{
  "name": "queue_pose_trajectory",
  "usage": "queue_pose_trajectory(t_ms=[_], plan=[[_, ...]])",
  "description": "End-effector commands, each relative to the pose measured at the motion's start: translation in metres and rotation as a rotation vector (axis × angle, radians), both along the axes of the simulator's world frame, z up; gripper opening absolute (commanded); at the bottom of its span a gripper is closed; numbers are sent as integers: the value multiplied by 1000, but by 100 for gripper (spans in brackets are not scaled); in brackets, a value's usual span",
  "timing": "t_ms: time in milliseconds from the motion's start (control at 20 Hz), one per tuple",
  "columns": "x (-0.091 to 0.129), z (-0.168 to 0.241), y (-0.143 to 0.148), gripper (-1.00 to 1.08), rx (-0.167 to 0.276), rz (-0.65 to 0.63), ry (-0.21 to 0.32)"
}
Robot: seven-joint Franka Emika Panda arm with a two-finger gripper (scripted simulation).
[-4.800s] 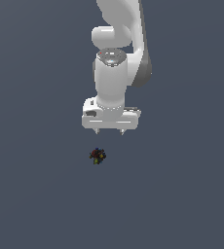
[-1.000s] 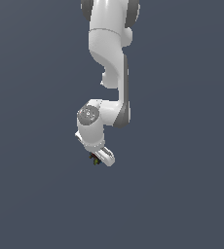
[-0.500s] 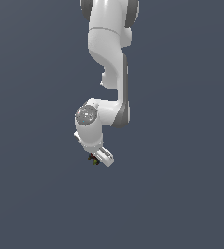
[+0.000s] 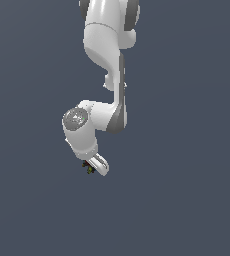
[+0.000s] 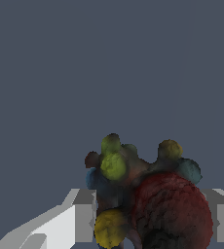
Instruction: Pick up the object and move it to a goal position.
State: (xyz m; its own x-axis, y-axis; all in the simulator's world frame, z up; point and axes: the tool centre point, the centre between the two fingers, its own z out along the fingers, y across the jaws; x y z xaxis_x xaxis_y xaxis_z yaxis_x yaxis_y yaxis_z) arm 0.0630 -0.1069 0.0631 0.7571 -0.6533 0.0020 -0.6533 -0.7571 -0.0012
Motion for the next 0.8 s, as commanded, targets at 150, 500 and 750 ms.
queue_pose_trajectory(t_ms=[150, 500, 750], plan=[[21, 23, -24, -100, -1, 0, 0], [46, 47, -51, -100, 0, 0, 1], [59, 59, -64, -100, 0, 1, 2]])
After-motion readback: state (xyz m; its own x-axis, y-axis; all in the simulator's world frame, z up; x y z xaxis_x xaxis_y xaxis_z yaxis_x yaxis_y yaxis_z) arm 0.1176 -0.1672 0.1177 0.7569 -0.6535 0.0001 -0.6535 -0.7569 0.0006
